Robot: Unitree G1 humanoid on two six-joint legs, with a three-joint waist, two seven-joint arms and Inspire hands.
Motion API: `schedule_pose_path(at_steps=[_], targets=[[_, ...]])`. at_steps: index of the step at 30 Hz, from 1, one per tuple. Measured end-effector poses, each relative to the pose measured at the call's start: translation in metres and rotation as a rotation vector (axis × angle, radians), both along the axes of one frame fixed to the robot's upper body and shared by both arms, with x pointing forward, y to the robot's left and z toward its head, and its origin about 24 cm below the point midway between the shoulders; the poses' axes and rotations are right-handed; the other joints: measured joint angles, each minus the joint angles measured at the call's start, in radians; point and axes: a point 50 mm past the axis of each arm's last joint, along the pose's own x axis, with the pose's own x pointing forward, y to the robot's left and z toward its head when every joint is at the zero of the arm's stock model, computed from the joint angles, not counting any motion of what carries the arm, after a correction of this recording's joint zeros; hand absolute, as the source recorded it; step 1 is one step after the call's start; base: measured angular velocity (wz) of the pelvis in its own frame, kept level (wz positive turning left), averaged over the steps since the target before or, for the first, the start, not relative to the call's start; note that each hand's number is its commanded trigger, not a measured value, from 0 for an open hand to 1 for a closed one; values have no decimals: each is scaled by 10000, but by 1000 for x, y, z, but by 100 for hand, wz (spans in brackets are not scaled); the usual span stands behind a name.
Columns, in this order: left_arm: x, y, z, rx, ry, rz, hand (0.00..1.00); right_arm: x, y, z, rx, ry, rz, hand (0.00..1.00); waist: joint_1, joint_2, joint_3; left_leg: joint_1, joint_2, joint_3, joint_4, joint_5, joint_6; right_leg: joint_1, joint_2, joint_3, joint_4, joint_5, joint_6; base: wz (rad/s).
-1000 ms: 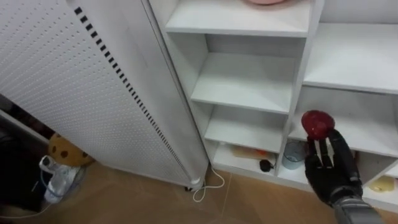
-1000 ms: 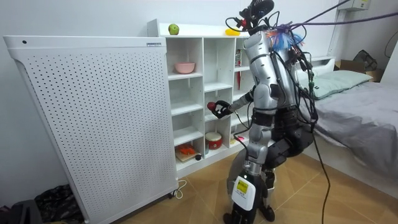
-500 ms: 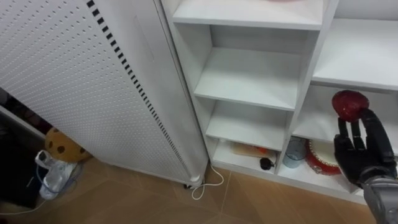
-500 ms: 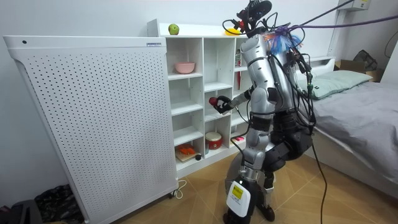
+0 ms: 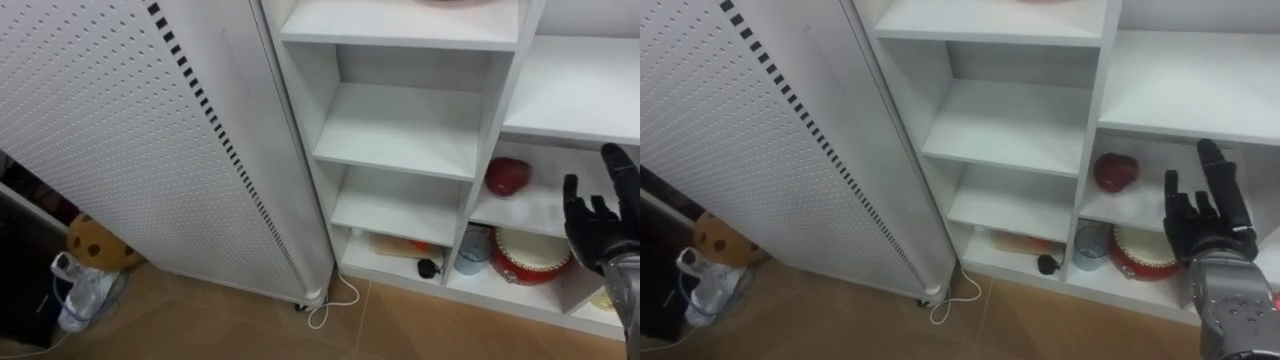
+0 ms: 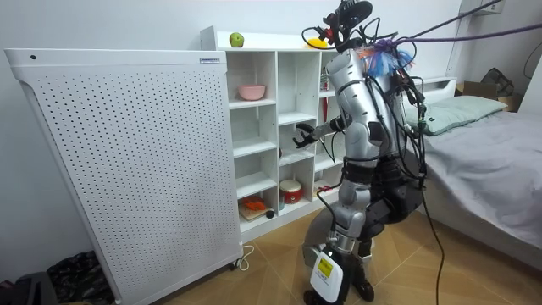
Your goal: Arrange fruit in the closet
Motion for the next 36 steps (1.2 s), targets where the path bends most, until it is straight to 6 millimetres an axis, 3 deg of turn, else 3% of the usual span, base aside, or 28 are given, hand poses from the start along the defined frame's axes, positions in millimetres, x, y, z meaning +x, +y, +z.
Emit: schedule_pose_path(at_steps=[14, 21, 27, 31, 34, 36], targets=[[-1, -1, 0, 29, 64, -157, 0, -4, -10, 4, 89, 476, -432, 0, 12, 44, -22, 94, 14, 34, -136, 2, -5, 40, 47, 34, -99, 0, -3, 0], [-1, -4, -2, -302, 302, -419, 0, -6, -12, -8, 238, 648, -434, 0, 59, 178, 29, 1037, 34, 83, -565, 9, -18, 951, 58, -52, -493, -11, 25, -1], [0, -4, -2, -558, 428, -484, 0, -22, -18, -48, 318, 1487, -524, 0, 68, 117, 69, 2294, 109, 100, -1405, 69, -94, 2212, 204, -197, -1399, 145, 86, -5], [2, 1, -3, -426, 660, -423, 0, -46, -8, -100, 860, 2461, -370, 0, -36, 3, 103, 3416, 210, 42, -2493, 303, -179, 3408, 548, -387, -2654, 473, 157, -6], [-2, 7, -3, -238, 771, -130, 0, -80, 2, -149, 1161, 3651, -334, 0, -227, -32, 80, 4178, 338, -41, -2926, 336, -236, 4435, 855, -627, -3446, 623, 210, 12], [-7, 8, -5, -161, 1015, -103, 0, -106, 21, -184, 1687, 4541, -89, 0, -347, -118, 24, 4772, 381, -49, -3360, 331, -274, 5057, 1036, -662, -4007, 683, 289, -2]])
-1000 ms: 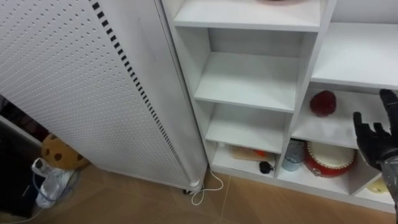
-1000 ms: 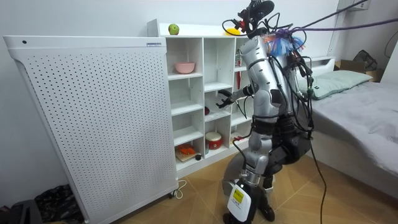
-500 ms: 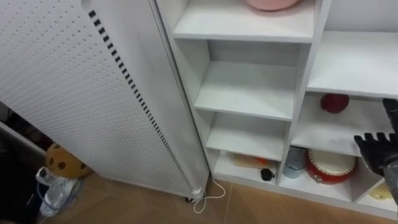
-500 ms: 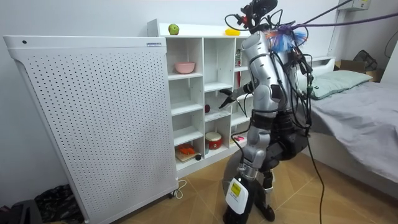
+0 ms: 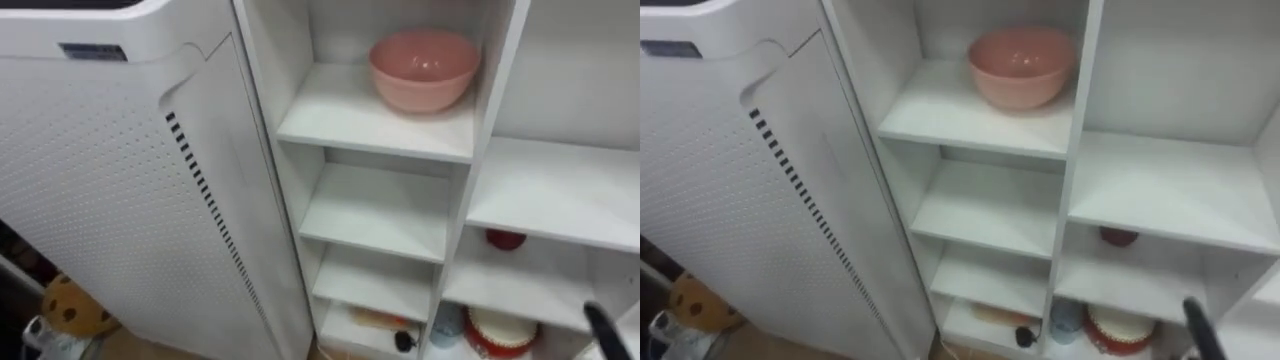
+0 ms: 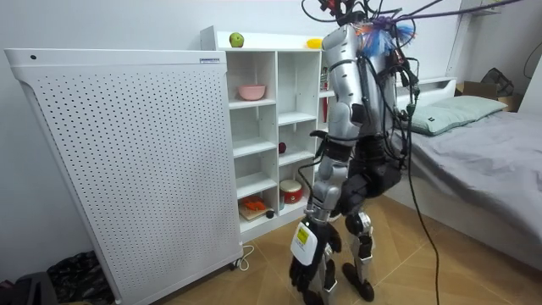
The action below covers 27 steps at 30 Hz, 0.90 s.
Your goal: Arrange fruit in the closet
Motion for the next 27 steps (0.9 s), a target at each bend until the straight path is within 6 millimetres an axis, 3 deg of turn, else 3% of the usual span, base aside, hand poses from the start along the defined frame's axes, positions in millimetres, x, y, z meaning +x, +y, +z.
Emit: schedule_pose_path(at_steps=[3, 4, 6, 8, 15, 18, 23, 27], targets=[[0, -3, -1, -104, -60, 309, 0, -35, 15, -33, 435, 979, 145, 0, -105, -18, -28, 750, 1, 16, -553, 28, -40, 796, 117, -88, -637, 111, 72, -1], [-1, -4, -1, -135, -80, 461, 0, -54, 25, -48, 558, 1578, 381, 0, -156, -27, -56, 1177, 12, 12, -851, 48, -69, 1243, 232, -81, -1009, 192, 119, 0], [-7, -6, -2, -128, -50, 681, 0, -84, 38, -68, 640, 2357, 888, 0, -316, -63, -162, 1737, 31, 8, -1296, 78, -111, 1857, 368, -121, -1562, 334, 163, -2], [-14, -7, -3, -29, -33, 997, 0, -127, 47, -88, 577, 3630, 1701, 0, -595, -164, -257, 2481, 2, 17, -1744, 94, -135, 2579, 413, -206, -1990, 367, 213, 0], [-18, 0, 0, 611, -448, 1492, 0, -209, 46, -107, 212, 5760, 3110, 0, -1250, -528, -347, 4068, -65, 43, -2657, 164, -271, 4247, 642, -247, -3024, 420, 294, 0], [-20, -3, 0, 683, -377, 1311, 0, -224, 48, -109, -139, 6494, 4459, 0, -1421, -580, -369, 4522, -43, 35, -2894, 164, -315, 4651, 702, -245, -3207, 440, 297, -1], [-32, -7, -3, 832, 190, 1269, 0, -246, 55, -112, -322, 7840, 6773, 0, -1627, -606, -339, 5330, 5, 38, -3144, 116, -413, 5411, 811, -216, -3406, 445, 290, -3], [-37, -7, -4, 791, 506, 1472, 0, -258, 58, -113, -816, 8602, 8961, 0, -1676, -652, -385, 5663, 35, 31, -3277, 114, -432, 5678, 863, -158, -3530, 449, 281, -4]])
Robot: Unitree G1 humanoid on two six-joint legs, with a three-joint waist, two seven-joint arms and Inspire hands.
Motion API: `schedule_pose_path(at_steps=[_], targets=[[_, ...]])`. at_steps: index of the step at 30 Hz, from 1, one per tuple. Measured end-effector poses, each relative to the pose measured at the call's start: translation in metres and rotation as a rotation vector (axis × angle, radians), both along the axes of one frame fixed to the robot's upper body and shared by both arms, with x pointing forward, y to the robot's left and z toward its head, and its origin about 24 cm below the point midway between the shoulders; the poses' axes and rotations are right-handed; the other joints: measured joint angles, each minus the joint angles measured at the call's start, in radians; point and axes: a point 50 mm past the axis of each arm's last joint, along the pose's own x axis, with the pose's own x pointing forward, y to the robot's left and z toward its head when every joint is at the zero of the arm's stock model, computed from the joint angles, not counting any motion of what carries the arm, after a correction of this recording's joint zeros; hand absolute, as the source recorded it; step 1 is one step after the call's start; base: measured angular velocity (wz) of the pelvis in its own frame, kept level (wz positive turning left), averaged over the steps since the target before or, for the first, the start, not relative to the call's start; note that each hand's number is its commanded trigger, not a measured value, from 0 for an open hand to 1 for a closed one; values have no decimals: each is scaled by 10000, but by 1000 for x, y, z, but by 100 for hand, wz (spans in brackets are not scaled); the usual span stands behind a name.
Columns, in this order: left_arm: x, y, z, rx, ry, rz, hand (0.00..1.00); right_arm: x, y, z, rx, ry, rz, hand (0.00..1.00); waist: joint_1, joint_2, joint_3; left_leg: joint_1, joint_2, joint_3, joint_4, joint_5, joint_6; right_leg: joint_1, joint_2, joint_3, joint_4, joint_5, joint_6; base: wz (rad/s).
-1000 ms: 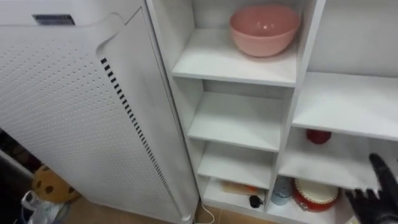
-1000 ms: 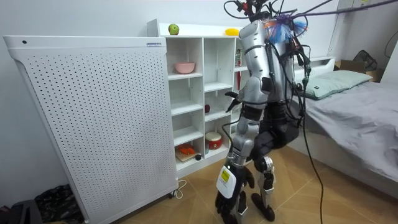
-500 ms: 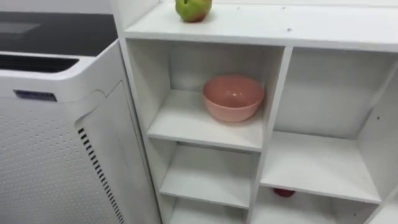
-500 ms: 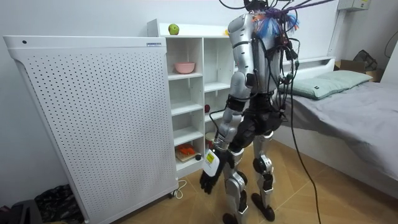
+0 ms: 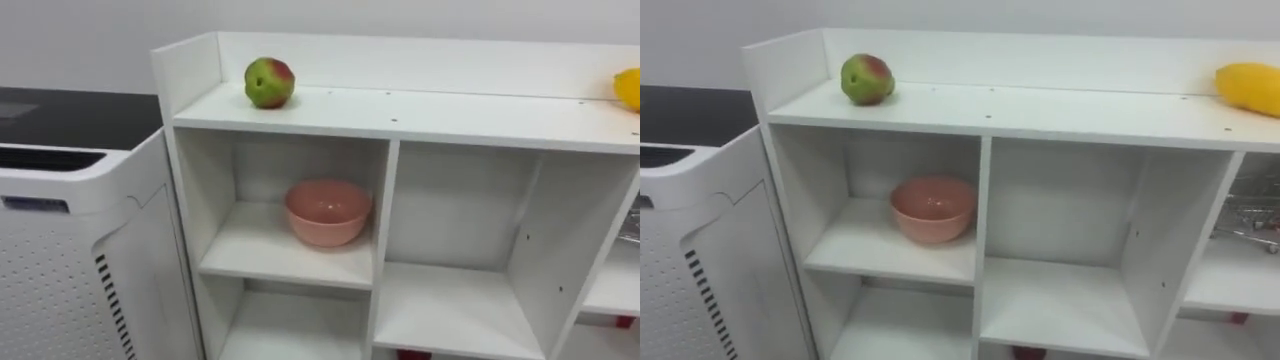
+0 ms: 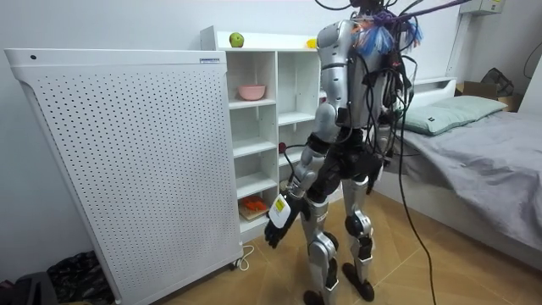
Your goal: Arrange fruit in the closet
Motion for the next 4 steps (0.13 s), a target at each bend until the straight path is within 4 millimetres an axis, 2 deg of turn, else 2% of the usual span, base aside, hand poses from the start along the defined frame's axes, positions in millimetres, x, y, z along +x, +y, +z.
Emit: schedule_pose_path(at_steps=[4], targets=[[-9, 2, -1, -116, 446, 228, 0, -1, -2, 0, -49, 291, 1633, 0, 40, -17, 12, 260, 25, 124, -23, 6, -18, 154, 36, 200, -13, 2, -4, -10]])
